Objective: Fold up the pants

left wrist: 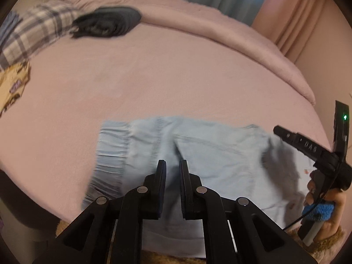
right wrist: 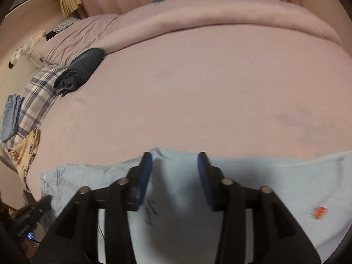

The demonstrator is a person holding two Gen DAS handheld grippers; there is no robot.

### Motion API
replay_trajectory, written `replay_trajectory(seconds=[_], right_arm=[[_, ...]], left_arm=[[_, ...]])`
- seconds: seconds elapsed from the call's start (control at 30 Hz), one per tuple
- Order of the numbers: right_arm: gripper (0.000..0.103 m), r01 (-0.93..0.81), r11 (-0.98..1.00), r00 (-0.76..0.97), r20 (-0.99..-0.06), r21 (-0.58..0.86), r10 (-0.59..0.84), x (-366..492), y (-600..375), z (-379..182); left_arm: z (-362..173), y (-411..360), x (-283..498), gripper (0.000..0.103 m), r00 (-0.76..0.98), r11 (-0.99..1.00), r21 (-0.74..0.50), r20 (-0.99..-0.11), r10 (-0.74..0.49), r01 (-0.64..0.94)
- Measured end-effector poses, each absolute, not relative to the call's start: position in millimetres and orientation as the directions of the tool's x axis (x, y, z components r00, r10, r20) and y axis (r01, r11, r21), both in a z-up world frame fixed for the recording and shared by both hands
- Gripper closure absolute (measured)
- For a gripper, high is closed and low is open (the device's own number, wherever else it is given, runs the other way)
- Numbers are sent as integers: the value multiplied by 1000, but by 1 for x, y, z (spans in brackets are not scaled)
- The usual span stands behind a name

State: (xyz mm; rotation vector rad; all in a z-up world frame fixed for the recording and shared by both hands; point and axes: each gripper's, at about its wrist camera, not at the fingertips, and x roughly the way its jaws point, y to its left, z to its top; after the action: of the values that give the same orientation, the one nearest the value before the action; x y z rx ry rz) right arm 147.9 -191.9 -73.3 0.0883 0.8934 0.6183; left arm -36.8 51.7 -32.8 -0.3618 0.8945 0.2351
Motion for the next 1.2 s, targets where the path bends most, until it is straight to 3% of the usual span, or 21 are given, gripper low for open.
replay_trajectory(seconds=[0.2, 0.4, 0.67, 0.9, 1.2], right_arm=[[48, -391, 871, 495, -730, 297, 471, 133, -238, -78], [48, -357, 872, 473, -741, 334, 477, 118, -270, -87], [48, -284, 927, 446, -822, 243, 353, 110, -278, -110], [48, -267, 924, 429, -824, 276, 370, 111, -289, -108], [48, -59, 903, 568, -730, 425, 381, 104, -392, -77]], left_arm=[[-35, 5, -34, 84, 640, 934, -292, -762, -96, -207], [-73, -28, -20, 84, 552, 964, -182, -832, -45, -196], [-86, -34, -18, 84, 553, 966, -133, -833, 11, -220], [-86, -20, -31, 84, 566, 953, -213, -823, -55, -216], [-84, -32, -31, 84, 565, 961, -161, -825, -6, -226]])
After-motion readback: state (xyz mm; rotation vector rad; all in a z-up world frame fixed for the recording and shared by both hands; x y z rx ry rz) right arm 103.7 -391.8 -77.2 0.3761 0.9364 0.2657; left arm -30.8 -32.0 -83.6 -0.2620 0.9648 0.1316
